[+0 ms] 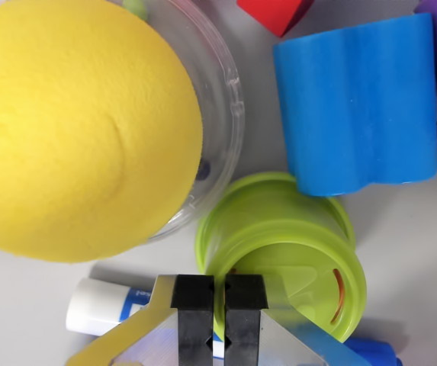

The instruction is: Pick an object from the bin

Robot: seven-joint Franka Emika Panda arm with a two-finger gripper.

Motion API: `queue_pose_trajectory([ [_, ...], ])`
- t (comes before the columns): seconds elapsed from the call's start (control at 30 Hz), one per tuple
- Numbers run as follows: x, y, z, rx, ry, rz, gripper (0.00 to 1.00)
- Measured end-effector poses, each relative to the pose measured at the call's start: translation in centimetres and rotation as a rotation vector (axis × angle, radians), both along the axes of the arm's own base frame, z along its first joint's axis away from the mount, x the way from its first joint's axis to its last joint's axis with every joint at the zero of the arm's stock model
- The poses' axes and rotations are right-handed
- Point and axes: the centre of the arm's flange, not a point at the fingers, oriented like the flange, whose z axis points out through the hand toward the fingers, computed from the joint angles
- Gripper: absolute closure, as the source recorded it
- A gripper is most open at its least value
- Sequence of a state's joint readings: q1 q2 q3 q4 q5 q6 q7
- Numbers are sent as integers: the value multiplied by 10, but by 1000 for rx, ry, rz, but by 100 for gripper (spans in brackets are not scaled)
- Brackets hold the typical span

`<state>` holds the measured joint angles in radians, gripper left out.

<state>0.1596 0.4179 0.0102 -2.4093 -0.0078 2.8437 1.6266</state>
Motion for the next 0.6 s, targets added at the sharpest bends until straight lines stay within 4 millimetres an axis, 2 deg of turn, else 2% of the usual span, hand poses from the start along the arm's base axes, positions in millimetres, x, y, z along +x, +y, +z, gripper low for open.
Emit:
queue_pose_trajectory([
  [0.23,1,0,14,0,-2,0,100],
  [0.6,0,0,49,-2,-1,0,100],
])
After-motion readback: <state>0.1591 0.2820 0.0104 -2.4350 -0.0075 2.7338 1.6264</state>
